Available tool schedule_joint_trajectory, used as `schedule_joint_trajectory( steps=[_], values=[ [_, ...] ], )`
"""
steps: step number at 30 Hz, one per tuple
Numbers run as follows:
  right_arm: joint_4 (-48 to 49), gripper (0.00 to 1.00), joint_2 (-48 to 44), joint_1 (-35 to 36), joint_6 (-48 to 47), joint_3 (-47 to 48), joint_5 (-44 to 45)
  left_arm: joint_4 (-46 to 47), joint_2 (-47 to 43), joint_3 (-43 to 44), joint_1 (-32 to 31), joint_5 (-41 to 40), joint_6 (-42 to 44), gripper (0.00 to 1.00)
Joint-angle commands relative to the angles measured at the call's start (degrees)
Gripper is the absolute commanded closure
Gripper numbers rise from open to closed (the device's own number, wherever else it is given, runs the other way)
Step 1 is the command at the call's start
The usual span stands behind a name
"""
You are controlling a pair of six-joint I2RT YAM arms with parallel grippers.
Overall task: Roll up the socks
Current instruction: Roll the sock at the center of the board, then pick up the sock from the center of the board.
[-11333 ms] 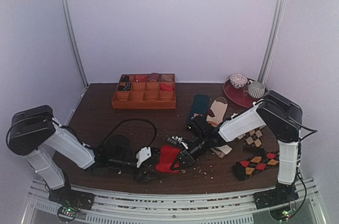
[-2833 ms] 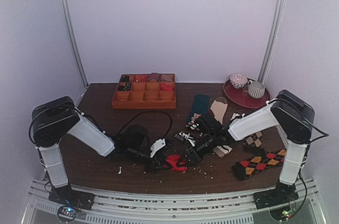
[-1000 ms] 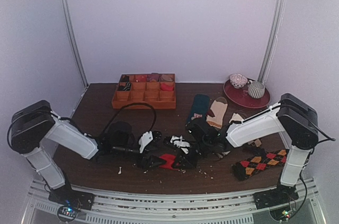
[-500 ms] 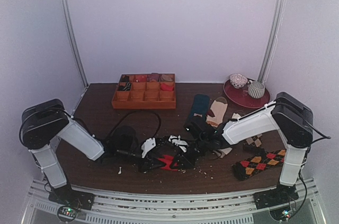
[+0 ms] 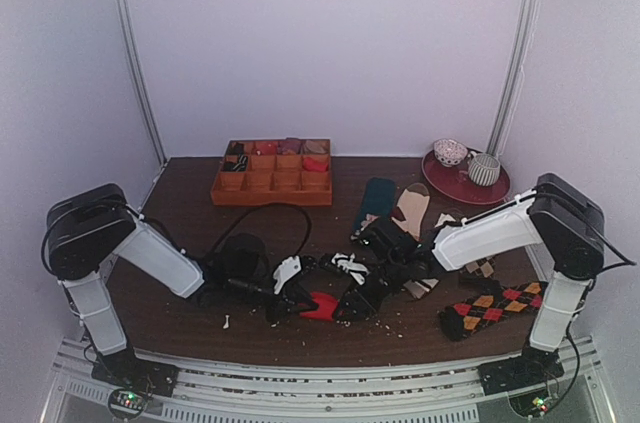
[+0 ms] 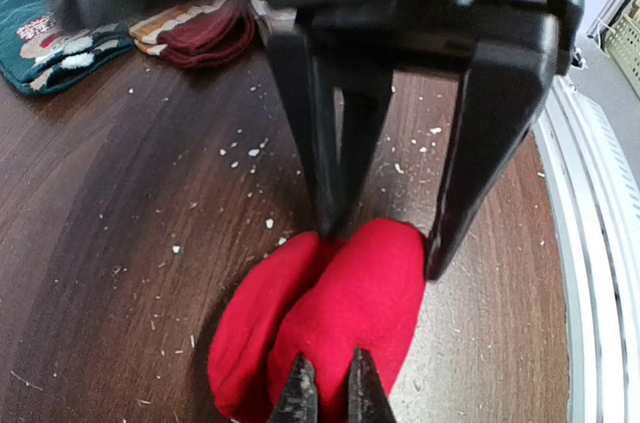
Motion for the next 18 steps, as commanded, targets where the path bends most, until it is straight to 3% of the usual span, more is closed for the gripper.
schedule_joint_trajectory(
  steps=[1,4,11,18],
  values=[
    [3.35,0.47,-8.44,-0.41,1.16,-4.13,12.10,-8.75,2.21,-2.80,-0.23,-3.00,-2.70,1.00],
    [8.21,0.33,-9.55,-0.74,2.68,-5.59,12.13,-8.68,2.46,-2.82,-0.24,-2.89,-3.26,1.00],
    [8.88,0.28,-2.87,-0.55,5.28,-2.48,2.25,-9.45,3.97,-1.87,-0.23,-2.93,-3.09,1.00],
    [9.47,0.21,0.81,0.01,7.45,-1.97,-1.14,-8.94,4.01,-2.17,-0.23,-2.78,-3.09,1.00]
  ],
)
